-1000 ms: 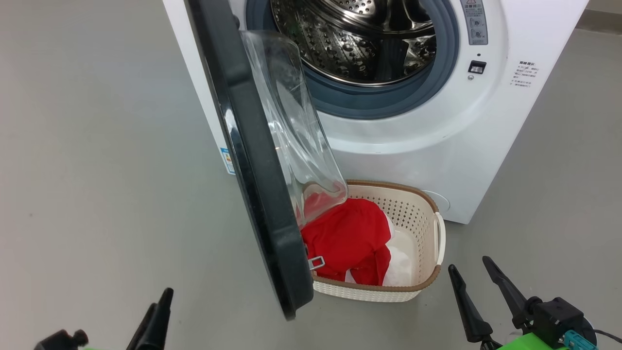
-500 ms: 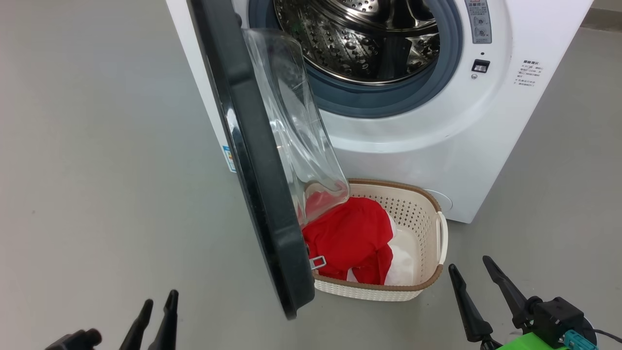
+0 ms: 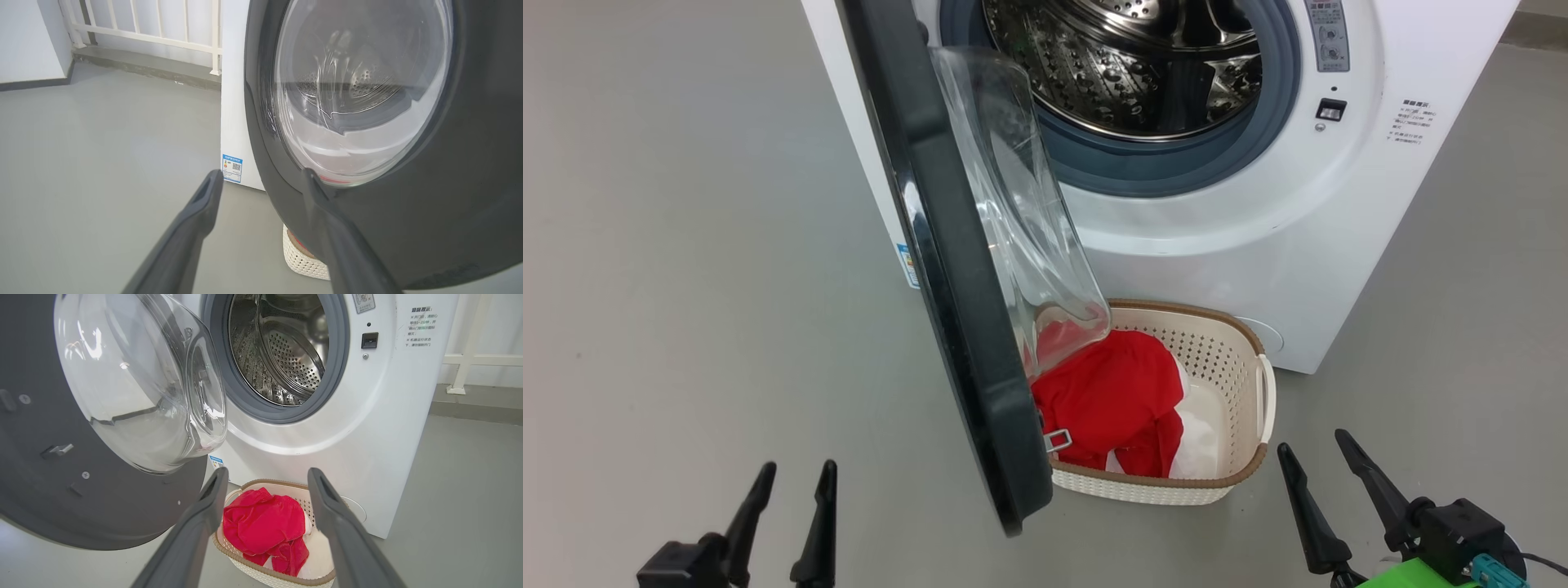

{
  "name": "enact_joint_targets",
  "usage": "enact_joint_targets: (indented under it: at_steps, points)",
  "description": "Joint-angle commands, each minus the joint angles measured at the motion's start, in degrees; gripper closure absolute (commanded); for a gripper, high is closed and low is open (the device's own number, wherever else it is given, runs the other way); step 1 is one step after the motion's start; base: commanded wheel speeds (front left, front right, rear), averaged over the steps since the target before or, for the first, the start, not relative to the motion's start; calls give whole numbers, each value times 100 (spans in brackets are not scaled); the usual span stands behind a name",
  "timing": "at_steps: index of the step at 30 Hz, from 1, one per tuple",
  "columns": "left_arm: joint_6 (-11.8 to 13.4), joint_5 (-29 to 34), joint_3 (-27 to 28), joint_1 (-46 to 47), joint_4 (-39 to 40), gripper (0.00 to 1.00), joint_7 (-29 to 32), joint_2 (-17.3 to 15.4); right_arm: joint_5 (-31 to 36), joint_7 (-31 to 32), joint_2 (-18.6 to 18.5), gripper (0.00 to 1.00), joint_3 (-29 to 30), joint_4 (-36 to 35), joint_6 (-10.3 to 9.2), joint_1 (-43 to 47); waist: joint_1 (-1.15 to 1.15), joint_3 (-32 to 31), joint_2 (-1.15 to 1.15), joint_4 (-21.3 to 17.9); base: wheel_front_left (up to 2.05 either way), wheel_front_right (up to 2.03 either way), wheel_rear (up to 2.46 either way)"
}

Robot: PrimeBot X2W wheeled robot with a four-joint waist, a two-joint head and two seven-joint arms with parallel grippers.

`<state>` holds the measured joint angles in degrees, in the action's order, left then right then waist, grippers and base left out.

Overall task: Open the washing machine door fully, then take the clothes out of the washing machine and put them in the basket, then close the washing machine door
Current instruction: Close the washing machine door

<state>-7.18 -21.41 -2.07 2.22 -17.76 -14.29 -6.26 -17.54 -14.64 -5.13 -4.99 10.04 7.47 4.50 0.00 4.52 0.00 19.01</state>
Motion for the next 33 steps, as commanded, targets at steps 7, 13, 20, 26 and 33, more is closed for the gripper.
enact_joint_targets:
  at_steps: [7,13,20,26,33]
  points:
    - [-31,851,465,-94,569,0,-71,181,17,-36,-48,0,-139,-130,2,-160,0,0,0,1,0,0,0]
    - [-31,958,490,-157,580,0,-71,269,26,-36,-52,0,-139,-127,2,-165,0,0,0,4,0,0,0]
    - [-31,970,505,-187,589,0,-71,301,29,-36,-49,0,-145,-117,2,-150,0,-41,0,1,0,0,0]
    - [-31,958,504,-193,593,0,-71,310,22,-36,-43,0,-158,-113,2,-146,0,-52,0,-7,0,0,0]
    - [-31,771,558,-156,631,33,-71,319,20,-36,-32,0,-165,-109,2,-149,0,-66,0,-19,0,0,0]
